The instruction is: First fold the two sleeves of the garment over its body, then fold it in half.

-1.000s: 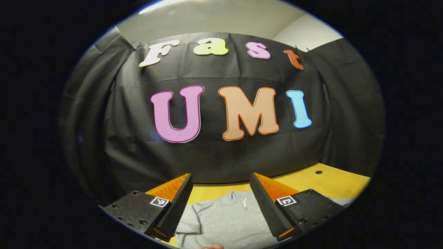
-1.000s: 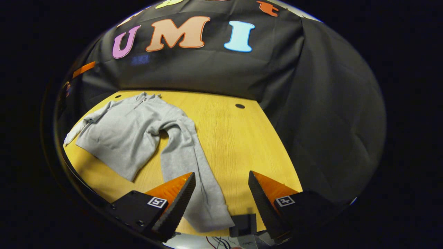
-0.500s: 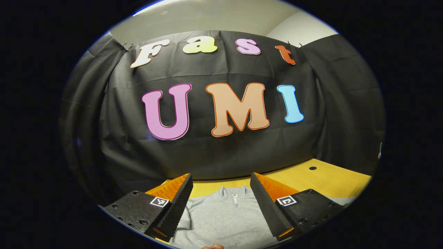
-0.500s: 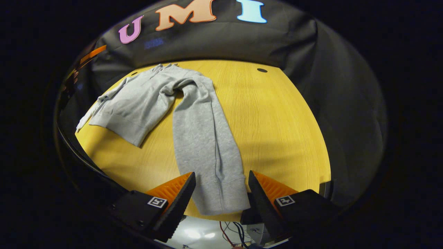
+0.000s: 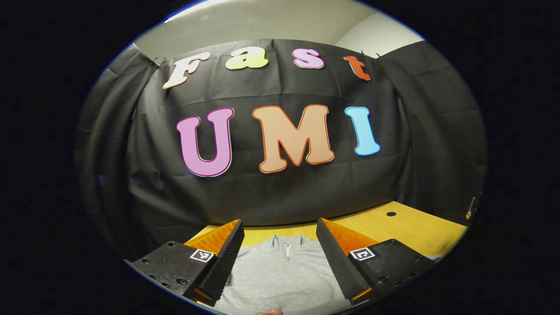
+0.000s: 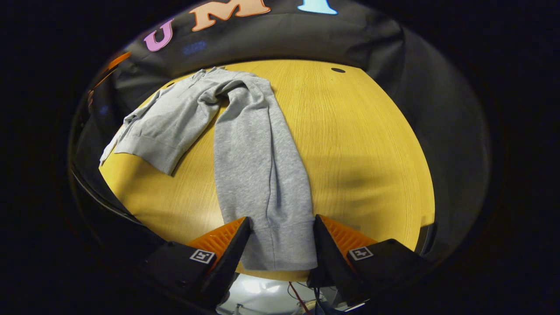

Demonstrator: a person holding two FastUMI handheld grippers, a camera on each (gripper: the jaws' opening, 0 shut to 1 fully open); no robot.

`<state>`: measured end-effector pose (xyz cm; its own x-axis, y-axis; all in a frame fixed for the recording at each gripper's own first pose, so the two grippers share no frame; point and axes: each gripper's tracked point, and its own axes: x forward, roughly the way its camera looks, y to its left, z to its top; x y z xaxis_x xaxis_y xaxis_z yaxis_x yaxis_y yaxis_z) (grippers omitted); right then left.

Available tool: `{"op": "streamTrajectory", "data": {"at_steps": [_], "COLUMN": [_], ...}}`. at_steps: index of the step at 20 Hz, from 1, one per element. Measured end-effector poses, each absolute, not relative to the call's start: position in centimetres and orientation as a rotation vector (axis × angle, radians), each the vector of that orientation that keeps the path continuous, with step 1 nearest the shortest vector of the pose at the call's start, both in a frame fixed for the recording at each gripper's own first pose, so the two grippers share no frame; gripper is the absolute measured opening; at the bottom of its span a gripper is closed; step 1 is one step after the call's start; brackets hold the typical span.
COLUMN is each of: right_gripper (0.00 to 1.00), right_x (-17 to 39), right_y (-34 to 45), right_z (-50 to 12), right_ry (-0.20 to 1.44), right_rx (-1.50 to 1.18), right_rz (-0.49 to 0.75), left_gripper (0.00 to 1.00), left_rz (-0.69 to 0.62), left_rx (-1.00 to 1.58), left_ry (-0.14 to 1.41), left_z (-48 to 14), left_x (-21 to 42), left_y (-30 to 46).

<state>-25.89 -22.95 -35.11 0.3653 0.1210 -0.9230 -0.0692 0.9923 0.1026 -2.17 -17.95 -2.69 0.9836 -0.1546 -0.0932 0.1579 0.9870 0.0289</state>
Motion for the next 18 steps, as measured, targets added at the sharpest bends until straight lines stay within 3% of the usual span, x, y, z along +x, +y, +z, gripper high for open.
{"op": "streamTrajectory", "data": {"at_steps": [2,3,4,6,7,9,10,18], "right_gripper": [0.94,0.79,0.7,0.27,0.22,0.17,0.17,0.17], "right_x": [-25.9,-25.9,-25.8,-25.6,-25.3,-24.7,-24.1,-16.2], "right_y": [-22.5,-22.1,-21.5,-21.2,-20.7,-20.2,-20.5,-20.1], "right_z": [-34.9,-35.1,-35.1,-34.8,-34.5,-34.1,-33.7,-28.2], "right_ry": [1.187,1.193,1.202,1.205,1.196,1.175,1.151,0.957], "right_rx": [0.037,0.04,0.07,0.124,0.165,0.235,0.255,0.518], "right_rz": [0.153,0.167,0.169,0.122,0.102,0.056,0.02,-0.12], "left_gripper": [0.96,0.96,0.96,0.96,0.96,1.0,0.96,0.96], "left_rz": [-0.148,-0.145,-0.142,-0.14,-0.14,-0.133,-0.124,-0.093], "left_rx": [0.035,0.035,0.036,0.04,0.038,0.036,0.035,0.043], "left_ry": [0.094,0.096,0.094,0.094,0.092,0.084,0.081,0.071], "left_z": [-2.8,-3.0,-3.1,-3.2,-3.3,-3.1,-2.9,-2.5], "left_x": [-2.7,-3.0,-3.1,-3.2,-3.1,-2.8,-2.5,-1.4], "left_y": [-18.1,-18.1,-18.0,-17.6,-17.2,-16.0,-15.1,-10.2]}}
